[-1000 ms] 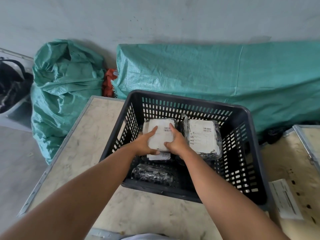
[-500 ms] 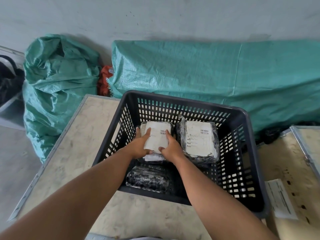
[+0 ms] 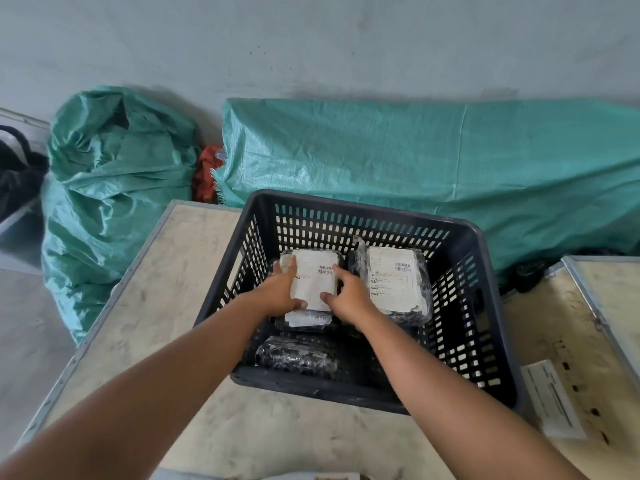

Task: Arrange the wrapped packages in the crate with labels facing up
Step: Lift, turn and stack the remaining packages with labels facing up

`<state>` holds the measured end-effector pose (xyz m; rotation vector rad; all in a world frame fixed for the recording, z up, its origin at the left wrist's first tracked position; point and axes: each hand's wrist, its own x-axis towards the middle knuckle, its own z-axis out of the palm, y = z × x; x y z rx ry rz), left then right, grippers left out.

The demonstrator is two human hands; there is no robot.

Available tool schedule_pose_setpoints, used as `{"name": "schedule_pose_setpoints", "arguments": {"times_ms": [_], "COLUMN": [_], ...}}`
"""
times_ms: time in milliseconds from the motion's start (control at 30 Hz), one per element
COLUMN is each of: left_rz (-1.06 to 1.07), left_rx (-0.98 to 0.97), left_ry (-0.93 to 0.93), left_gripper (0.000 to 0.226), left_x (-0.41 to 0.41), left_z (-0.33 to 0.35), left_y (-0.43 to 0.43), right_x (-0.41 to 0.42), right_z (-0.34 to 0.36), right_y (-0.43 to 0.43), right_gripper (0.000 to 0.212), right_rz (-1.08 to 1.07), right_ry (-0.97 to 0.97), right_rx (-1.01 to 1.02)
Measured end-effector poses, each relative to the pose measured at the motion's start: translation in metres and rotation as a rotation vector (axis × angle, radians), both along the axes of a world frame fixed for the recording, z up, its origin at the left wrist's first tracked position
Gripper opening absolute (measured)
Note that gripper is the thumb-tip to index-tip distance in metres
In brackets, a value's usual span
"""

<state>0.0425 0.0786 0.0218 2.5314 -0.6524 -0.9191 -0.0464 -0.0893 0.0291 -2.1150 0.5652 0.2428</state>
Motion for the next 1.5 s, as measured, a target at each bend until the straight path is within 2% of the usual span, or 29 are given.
{"name": "schedule_pose_setpoints", "arguments": {"times_ms": [133, 267, 433, 533, 667, 733, 900, 1033, 1167, 1233, 1500], "left_rz": [-0.144, -0.223, -0.355, -0.400, -0.463, -0.462, -0.248, -0.250, -0.249, -0.249, -0.207], "left_rx": [-0.103, -0.115, -0.066, -0.007, 0.088, 0.105, 0.048, 0.086, 0.093, 0.099, 0.058], "left_ry": [-0.073, 0.014, 0.162, 0.163, 0.083, 0.044, -0.067, -0.078, -0.074, -0.091, -0.084], "left_gripper": [0.097, 0.080, 0.056, 0.056, 0.068, 0.068, 0.064, 0.085, 0.079, 0.076, 0.071], "left_x": [-0.011, -0.029, -0.045, -0.049, -0.050, -0.051, -0.051, -0.049, -0.047, -0.048, -0.042], "left_z": [0.039, 0.053, 0.042, 0.036, 0.036, 0.035, 0.032, 0.032, 0.031, 0.031, 0.032], "left_y": [0.020, 0.047, 0.059, 0.058, 0.054, 0.053, 0.049, 0.049, 0.051, 0.049, 0.049], "right_x": [-0.021, -0.050, -0.065, -0.066, -0.063, -0.061, -0.057, -0.053, -0.051, -0.052, -0.052], "right_z": [0.016, 0.019, 0.017, 0.017, 0.014, 0.012, 0.005, 0.004, 0.002, 0.002, 0.009], "right_y": [-0.016, -0.025, -0.018, -0.012, -0.007, -0.009, -0.021, -0.019, -0.019, -0.017, -0.013], "right_gripper": [0.068, 0.045, 0.029, 0.033, 0.038, 0.038, 0.046, 0.040, 0.052, 0.051, 0.044], "right_rz": [0.044, 0.044, 0.233, 0.400, 0.564, 0.549, 0.342, 0.370, 0.392, 0.424, 0.461], "right_ry": [-0.052, -0.054, 0.170, 0.247, 0.266, 0.233, 0.037, 0.012, 0.055, 0.033, -0.029], "right_rx": [0.122, 0.208, 0.265, 0.238, 0.187, 0.176, 0.182, 0.130, 0.212, 0.210, 0.059]}}
